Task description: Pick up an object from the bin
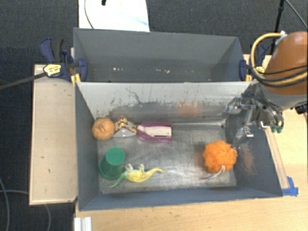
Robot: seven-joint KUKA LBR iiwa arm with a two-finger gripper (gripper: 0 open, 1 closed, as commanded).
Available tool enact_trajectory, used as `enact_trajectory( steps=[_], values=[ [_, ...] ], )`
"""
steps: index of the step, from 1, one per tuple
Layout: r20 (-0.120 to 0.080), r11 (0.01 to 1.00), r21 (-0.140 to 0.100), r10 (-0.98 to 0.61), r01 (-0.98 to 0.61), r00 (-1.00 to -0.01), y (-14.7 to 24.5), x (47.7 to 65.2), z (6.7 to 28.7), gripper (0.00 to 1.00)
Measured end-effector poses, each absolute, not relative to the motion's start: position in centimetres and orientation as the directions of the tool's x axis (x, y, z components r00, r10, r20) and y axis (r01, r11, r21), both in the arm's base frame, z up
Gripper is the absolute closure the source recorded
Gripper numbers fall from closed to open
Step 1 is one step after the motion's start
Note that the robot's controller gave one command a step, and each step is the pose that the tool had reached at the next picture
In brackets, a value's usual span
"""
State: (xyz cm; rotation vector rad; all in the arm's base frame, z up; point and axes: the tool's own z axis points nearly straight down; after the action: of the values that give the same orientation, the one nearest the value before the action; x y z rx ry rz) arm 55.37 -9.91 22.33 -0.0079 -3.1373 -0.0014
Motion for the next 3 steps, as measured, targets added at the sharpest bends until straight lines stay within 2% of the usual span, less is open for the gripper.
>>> enact_trajectory(
  steps=[1, 2, 3],
  values=[
    [-0.004, 1.000, -0.001, 0.002, 0.002, -1.000, -9.9, 55.5, 22.8, 0.00],
    [-0.009, 1.000, -0.001, 0.025, 0.025, -1.000, -9.7, 53.8, 17.5, 0.00],
    [-0.006, 1.000, 0.000, -0.011, -0.011, -1.000, -11.7, 52.9, 11.5, 0.00]
  ],
)
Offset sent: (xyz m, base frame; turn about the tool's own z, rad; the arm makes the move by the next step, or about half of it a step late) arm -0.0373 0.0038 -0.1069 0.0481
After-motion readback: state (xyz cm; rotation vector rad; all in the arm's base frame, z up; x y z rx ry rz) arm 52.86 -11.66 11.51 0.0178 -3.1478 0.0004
